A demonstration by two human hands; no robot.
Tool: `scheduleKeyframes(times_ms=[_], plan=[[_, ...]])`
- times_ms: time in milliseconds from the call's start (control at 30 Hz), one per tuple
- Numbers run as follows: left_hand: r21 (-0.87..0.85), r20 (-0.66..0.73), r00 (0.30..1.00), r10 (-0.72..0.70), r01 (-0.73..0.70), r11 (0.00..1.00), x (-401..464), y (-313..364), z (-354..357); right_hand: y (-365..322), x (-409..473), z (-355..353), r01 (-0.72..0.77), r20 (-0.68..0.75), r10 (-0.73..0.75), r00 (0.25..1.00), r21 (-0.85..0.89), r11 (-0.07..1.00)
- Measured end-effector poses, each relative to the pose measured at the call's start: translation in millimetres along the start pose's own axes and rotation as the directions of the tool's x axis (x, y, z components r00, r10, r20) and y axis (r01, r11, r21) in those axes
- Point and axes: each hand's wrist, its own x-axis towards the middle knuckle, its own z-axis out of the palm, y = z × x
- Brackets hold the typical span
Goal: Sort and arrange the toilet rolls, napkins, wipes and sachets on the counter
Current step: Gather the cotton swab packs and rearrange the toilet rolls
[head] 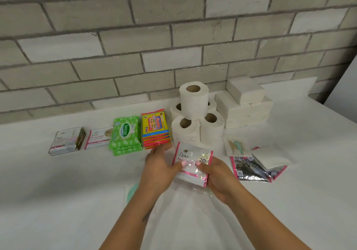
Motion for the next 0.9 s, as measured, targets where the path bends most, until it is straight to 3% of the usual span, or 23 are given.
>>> scheduleKeyframes(times_ms=[67, 167, 367, 500, 567, 633, 700, 733, 800, 900], plan=[[-0.146, 0.119, 0.987, -0.11, 0.127, 0.981, 3, -5, -7, -2, 0, 3, 0.006, 0.052, -0.005, 0.999, -0.018, 1.0], [-0.422, 0.26, 0.946, -0.193, 0.291, 0.858, 4, -15, -18, -3, 4, 12, 0.029, 0.06, -0.023, 0.998, -0.085, 0.996], [-0.534, 0.191, 0.946, -0.263, 0.325, 0.78, 6, -39, -50, 9, 21, 50, 0.088, -0.024, -0.093, 0.995, -0.154, 0.984], [-0.577, 0.112, 0.938, -0.327, 0.329, 0.747, 13, -62, -85, 21, 38, 92, 0.263, -0.044, -0.3, 0.953, -0.374, 0.889], [-0.599, 0.071, 0.932, -0.356, 0.325, 0.732, 21, -74, -106, 26, 46, 115, 0.428, 0.069, -0.477, 0.876, -0.567, 0.704], [-0.611, 0.046, 0.923, -0.382, 0.329, 0.72, 30, -87, -128, 31, 60, 136, 0.581, 0.293, -0.609, 0.737, -0.735, 0.35], [-0.615, 0.044, 0.919, -0.391, 0.334, 0.714, 42, -101, -148, 38, 82, 157, 0.643, 0.513, -0.642, 0.571, -0.765, -0.039], [-0.623, 0.056, 0.918, -0.392, 0.339, 0.705, 49, -109, -157, 40, 93, 167, 0.646, 0.595, -0.619, 0.513, -0.742, -0.179], [-0.643, 0.097, 0.918, -0.384, 0.353, 0.68, 61, -122, -173, 43, 111, 189, 0.634, 0.694, -0.565, 0.445, -0.69, -0.348], [-0.64, 0.097, 0.908, -0.407, 0.37, 0.674, 83, -138, -190, 45, 137, 214, 0.612, 0.75, -0.539, 0.384, -0.644, -0.459]])
